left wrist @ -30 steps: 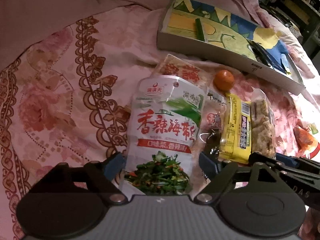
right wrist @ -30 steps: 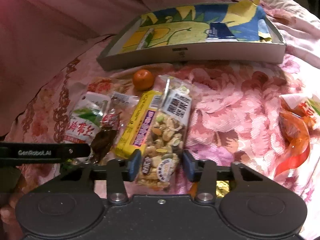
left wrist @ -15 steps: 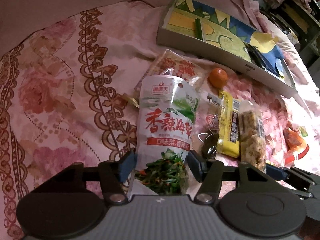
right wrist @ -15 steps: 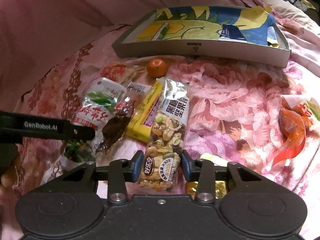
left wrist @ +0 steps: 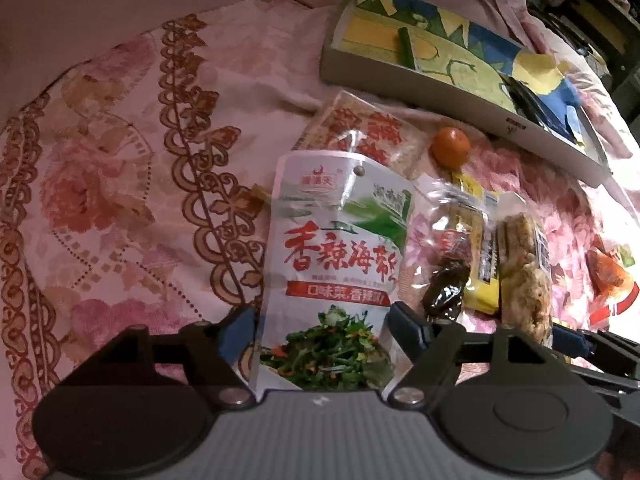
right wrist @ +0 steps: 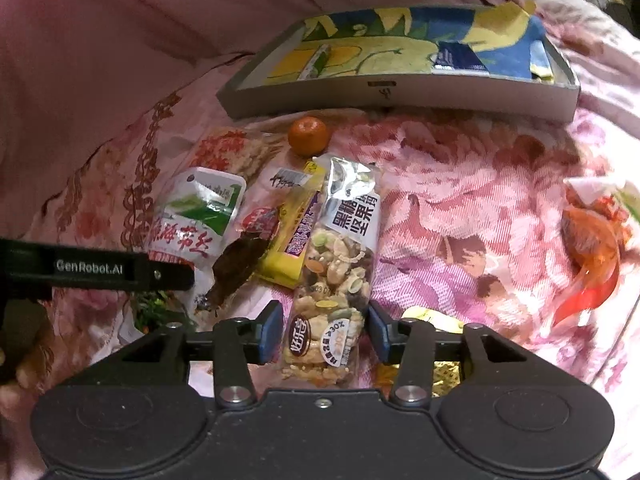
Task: Organize snacks
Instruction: 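Grasp the seaweed pouch with the left gripper while the right gripper grasps the nut bar pack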
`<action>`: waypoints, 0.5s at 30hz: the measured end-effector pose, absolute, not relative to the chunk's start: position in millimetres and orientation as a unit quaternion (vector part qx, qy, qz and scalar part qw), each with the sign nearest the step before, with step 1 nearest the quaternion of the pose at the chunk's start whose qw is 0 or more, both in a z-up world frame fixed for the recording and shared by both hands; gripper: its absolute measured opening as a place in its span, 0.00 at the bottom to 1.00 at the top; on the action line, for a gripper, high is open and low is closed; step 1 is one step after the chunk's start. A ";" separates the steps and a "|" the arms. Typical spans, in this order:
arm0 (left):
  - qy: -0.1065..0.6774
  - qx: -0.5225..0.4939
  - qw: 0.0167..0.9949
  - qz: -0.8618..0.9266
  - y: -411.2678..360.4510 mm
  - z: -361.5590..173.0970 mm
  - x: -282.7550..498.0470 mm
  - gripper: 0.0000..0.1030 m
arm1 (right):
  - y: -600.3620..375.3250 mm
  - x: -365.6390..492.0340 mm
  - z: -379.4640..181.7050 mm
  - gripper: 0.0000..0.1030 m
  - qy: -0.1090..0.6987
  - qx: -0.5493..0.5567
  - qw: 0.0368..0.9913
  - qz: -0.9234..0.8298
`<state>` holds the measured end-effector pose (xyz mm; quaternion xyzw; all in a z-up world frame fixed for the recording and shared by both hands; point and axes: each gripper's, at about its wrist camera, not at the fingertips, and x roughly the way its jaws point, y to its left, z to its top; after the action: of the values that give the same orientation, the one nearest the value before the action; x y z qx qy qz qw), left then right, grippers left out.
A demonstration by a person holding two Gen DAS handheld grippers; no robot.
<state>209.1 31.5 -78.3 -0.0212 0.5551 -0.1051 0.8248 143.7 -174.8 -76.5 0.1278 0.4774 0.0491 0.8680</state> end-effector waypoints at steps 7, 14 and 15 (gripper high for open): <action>0.548 -0.018 0.826 -0.128 25.3 -76.2 206.3 0.61 | -169.8 142.0 -77.7 0.41 0.479 0.111 0.870 0.051; 0.550 -0.037 0.822 -0.147 28.2 -71.6 202.8 0.47 | -161.9 136.8 -77.5 0.39 0.470 0.074 0.878 0.055; 0.550 -0.042 0.821 -0.149 29.3 -71.4 202.6 0.45 | -160.7 136.1 -77.3 0.39 0.468 0.068 0.879 0.053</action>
<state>202.6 29.3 -71.4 -0.0417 0.5502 -0.1489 0.8206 136.1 -160.7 -77.3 0.0683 0.4685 0.0535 0.8792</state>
